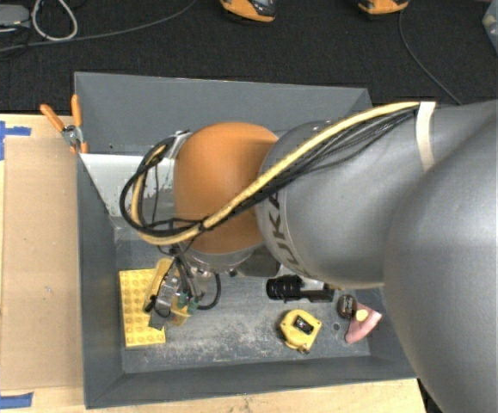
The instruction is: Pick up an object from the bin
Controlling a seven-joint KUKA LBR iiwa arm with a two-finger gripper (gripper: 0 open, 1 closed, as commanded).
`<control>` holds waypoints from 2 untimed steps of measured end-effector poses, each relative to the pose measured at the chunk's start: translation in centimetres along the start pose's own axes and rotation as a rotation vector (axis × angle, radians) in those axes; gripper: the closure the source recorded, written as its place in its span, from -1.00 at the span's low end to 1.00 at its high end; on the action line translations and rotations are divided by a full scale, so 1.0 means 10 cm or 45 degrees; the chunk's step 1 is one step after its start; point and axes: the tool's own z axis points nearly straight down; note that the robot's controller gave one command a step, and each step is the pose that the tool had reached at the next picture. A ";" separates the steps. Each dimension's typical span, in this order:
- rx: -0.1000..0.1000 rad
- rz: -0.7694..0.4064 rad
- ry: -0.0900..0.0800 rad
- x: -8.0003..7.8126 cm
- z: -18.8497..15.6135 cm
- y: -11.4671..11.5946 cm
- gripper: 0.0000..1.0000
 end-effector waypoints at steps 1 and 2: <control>0.001 0.028 0.000 -0.17 0.43 0.04 1.00; 0.004 0.036 0.003 -0.15 0.65 0.03 1.00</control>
Offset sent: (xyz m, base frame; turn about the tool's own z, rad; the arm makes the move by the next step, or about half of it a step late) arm 0.0046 0.0007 -0.0333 0.0494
